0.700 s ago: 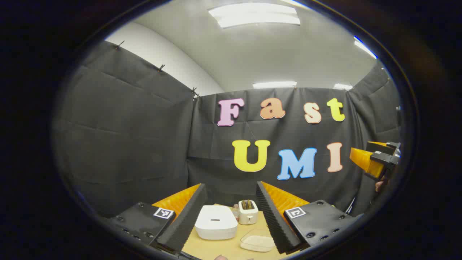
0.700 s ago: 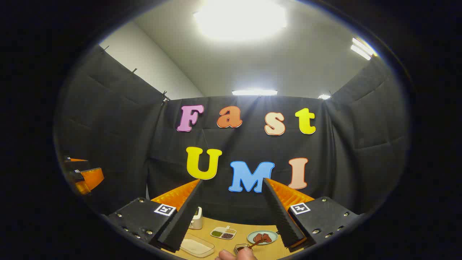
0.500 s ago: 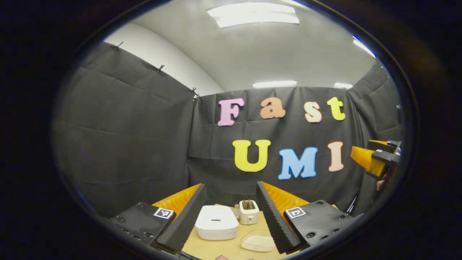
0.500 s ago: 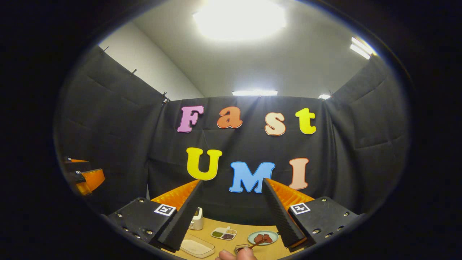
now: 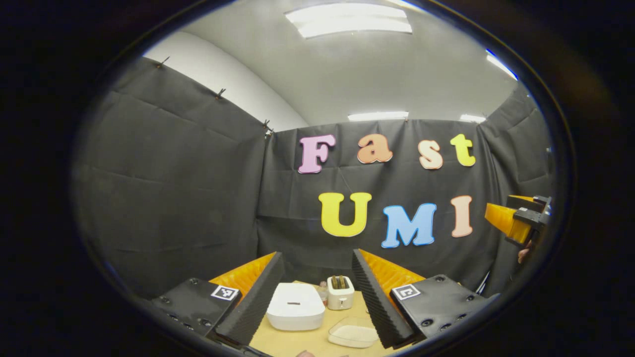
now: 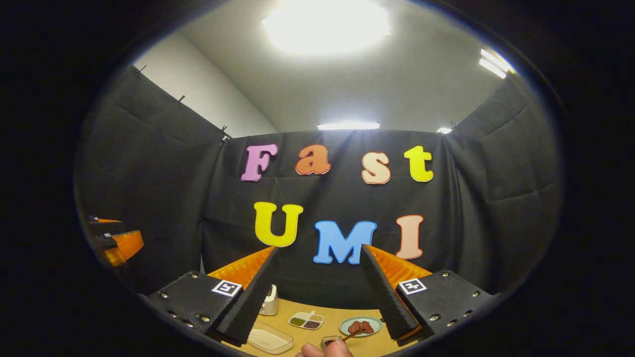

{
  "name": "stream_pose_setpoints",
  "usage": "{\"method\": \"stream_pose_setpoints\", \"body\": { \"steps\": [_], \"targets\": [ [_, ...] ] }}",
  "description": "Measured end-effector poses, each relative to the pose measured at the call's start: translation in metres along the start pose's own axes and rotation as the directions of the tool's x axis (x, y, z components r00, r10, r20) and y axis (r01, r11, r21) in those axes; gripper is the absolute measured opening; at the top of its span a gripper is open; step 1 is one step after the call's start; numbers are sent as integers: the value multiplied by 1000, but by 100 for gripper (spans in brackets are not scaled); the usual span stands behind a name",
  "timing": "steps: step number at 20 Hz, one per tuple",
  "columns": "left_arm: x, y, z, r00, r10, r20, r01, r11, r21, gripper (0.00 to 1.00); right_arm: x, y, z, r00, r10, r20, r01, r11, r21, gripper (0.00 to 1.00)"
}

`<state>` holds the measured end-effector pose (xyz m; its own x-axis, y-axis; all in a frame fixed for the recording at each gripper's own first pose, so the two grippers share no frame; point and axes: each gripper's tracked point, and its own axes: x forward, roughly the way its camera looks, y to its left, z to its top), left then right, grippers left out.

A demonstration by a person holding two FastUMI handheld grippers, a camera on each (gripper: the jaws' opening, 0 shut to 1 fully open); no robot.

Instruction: Close the left gripper, press the button to open the rice cooker; take a wooden spoon from the chopstick holder with the right hand, scoop a spoonful of rice and pour it into the rice cooker, then put the wooden spoon back into the chopstick holder.

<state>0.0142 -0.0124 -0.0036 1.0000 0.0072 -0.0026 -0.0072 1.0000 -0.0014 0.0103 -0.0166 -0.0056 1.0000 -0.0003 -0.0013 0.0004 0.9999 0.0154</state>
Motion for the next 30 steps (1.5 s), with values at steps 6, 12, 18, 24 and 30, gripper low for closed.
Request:
{"method": "stream_pose_setpoints", "body": {
  "steps": [6,12,18,24,30],
  "targets": [
    [10,-2,-14,999,29,-20,-29,999,-16,93,9,-9,-9,1000,7,-7,-7,1000,5,99],
    [52,5,-67,995,35,-96,-33,999,25,92,27,-13,-30,999,-16,-32,17,999,37,99],
    [143,50,-163,972,58,-228,-41,996,78,46,55,5,-32,990,-138,-37,138,990,-6,99],
    [218,76,-281,893,27,-449,-21,1000,17,9,60,25,-35,972,-232,-38,226,968,-112,96],
    [290,107,-366,836,83,-542,-83,996,24,9,71,29,-66,944,-294,-147,275,951,-139,96]
  ]
}}
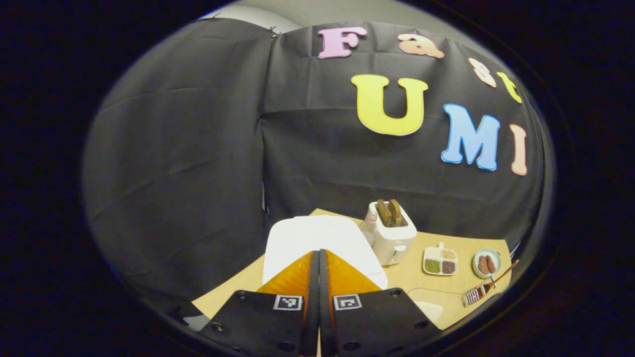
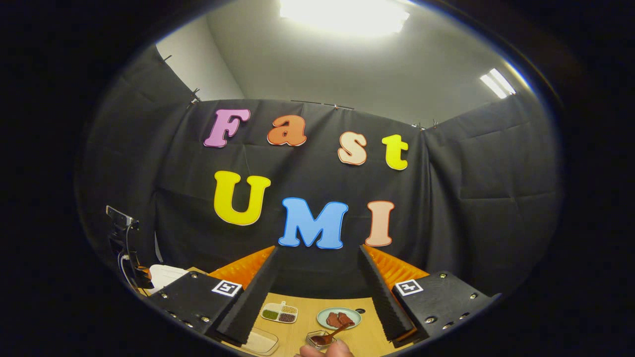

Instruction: Close the left gripper, press the button to open the rice cooker; take a wooden spoon from the chopstick holder with the right hand, scoop a spoonful of rice and pour it into the rice cooker, then put the wooden spoon back into the chopstick holder.

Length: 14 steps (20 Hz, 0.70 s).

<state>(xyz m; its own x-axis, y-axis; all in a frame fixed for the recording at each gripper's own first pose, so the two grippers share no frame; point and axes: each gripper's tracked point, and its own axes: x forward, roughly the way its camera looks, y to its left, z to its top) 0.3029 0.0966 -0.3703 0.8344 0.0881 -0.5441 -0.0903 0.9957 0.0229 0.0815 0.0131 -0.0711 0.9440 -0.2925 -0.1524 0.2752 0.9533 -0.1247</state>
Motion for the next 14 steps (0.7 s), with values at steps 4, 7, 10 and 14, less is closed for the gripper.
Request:
{"method": "stream_pose_setpoints", "body": {
  "steps": [4,7,10,14],
  "targets": [
    [62,-3,-45,994,11,-109,-13,1000,-18,9,3,5,-12,998,-21,-51,18,998,-52,97],
    [87,-12,-72,986,-5,-169,7,1000,12,10,3,4,-16,997,-36,-71,30,996,-88,96],
    [96,-15,-101,979,2,-204,7,999,43,10,4,8,-24,995,-40,-93,32,995,-90,96],
    [97,-18,-93,985,-19,-174,27,999,45,10,6,15,-27,994,-24,-103,15,997,-81,96]
  ]
}}
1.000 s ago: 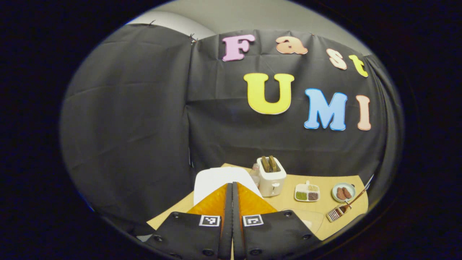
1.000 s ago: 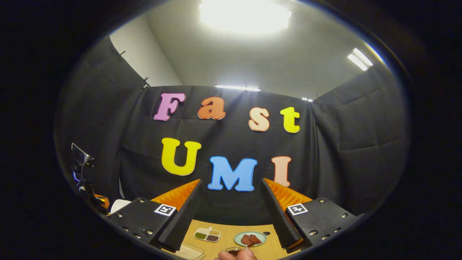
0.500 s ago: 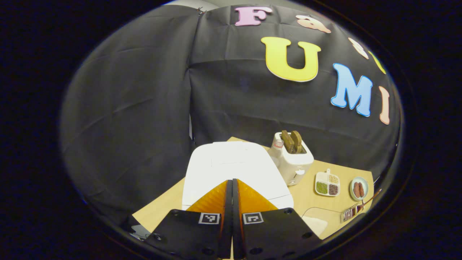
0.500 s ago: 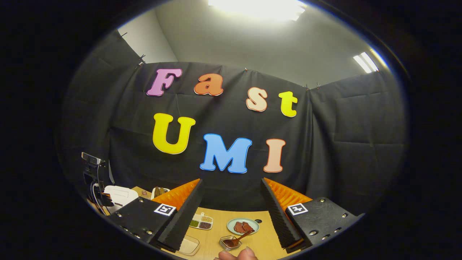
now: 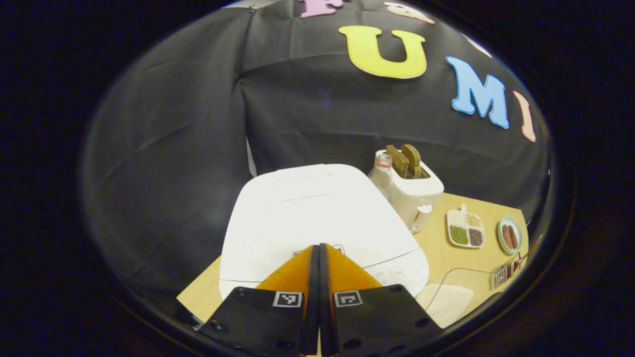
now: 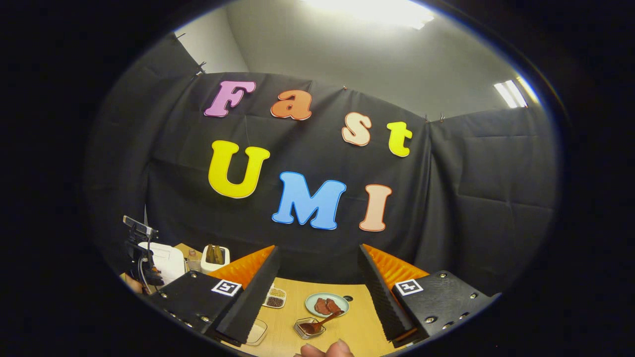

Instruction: Close the left gripper, press the button to open the rice cooker; take a wooden spoon from the chopstick holder with the right hand, scoop a spoonful of rice and pour it into the rice cooker, then put the wooden spoon back into the chopstick holder.

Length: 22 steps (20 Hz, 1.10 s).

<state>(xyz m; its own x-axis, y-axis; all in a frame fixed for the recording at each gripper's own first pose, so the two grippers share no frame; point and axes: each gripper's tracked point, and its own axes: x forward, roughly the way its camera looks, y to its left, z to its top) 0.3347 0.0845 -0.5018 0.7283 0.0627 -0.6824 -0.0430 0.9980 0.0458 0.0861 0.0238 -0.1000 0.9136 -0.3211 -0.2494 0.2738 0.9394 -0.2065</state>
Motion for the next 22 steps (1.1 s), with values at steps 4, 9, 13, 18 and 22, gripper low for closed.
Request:
{"method": "stream_pose_setpoints", "body": {
  "steps": [4,9,13,18,22],
  "targets": [
    [-16,5,34,995,-41,90,47,997,-67,9,-3,4,-3,1000,17,0,-17,1000,3,96],
    [-57,13,109,944,-10,329,5,1000,16,9,-14,2,-1,999,32,0,-32,999,13,96],
    [-68,11,115,932,-22,362,15,1000,22,10,-26,-12,-1,1000,15,11,-15,1000,9,96],
    [-99,14,103,927,-23,375,26,1000,-3,10,-39,-27,-7,1000,5,2,-6,999,54,96],
    [-128,24,90,928,-13,373,17,1000,-9,10,-40,-20,-24,999,44,-20,-41,993,111,96]
  ]
}}
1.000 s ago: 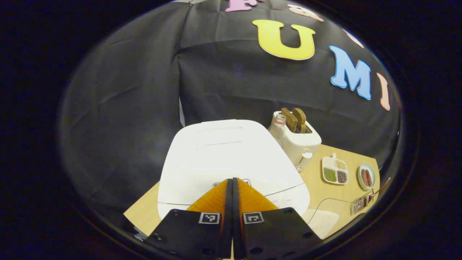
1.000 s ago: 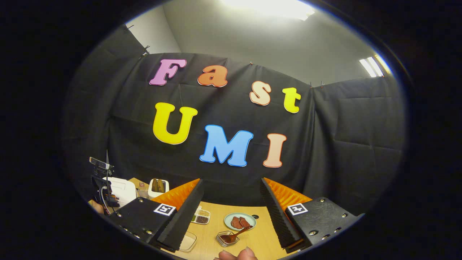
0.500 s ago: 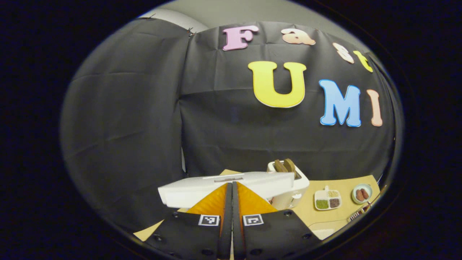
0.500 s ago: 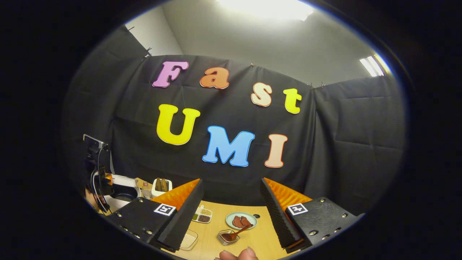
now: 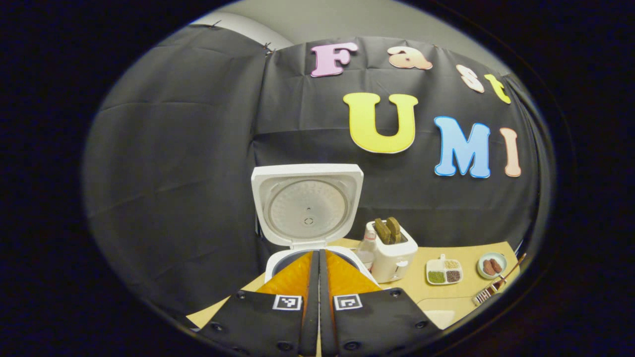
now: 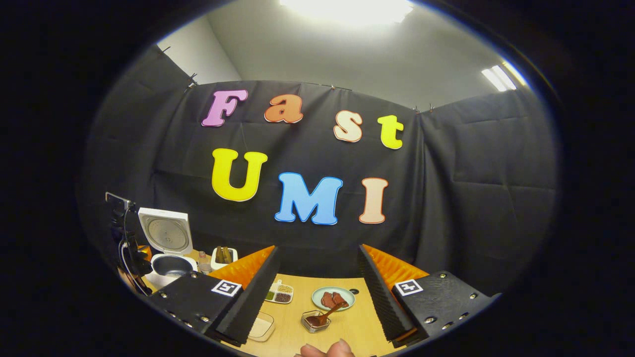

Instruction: Close the left gripper, press the button to open the rice cooker; take a wooden spoon from the chopstick holder with the right hand, scoop a spoonful of rice and pour it into the rice cooker, then put the wooden spoon back into the chopstick holder.

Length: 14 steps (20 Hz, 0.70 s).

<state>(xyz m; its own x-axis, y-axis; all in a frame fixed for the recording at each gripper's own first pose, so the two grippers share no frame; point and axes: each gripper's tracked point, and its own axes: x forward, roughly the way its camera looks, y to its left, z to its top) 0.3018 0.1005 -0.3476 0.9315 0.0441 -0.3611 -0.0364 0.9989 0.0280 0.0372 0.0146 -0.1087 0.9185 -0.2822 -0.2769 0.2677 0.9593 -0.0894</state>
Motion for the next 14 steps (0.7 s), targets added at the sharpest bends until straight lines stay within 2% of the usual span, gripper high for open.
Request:
{"method": "stream_pose_setpoints", "body": {
  "steps": [5,8,9,11,14],
  "targets": [
    [-43,13,8,1000,11,15,-11,1000,-19,11,15,8,-42,994,69,-84,-57,988,140,97],
    [-71,15,14,1000,27,9,-26,999,-36,10,40,-10,-72,987,84,-134,-62,984,166,97],
    [-84,14,19,999,33,15,-32,998,-57,17,50,-18,-88,981,90,-170,-60,983,173,97],
    [-108,12,26,999,48,22,-46,994,-98,23,67,-34,-115,974,98,-206,-56,979,197,98],
    [-144,10,38,994,98,40,-94,991,-100,48,99,-56,-165,954,136,-268,-74,970,229,98]
  ]
}}
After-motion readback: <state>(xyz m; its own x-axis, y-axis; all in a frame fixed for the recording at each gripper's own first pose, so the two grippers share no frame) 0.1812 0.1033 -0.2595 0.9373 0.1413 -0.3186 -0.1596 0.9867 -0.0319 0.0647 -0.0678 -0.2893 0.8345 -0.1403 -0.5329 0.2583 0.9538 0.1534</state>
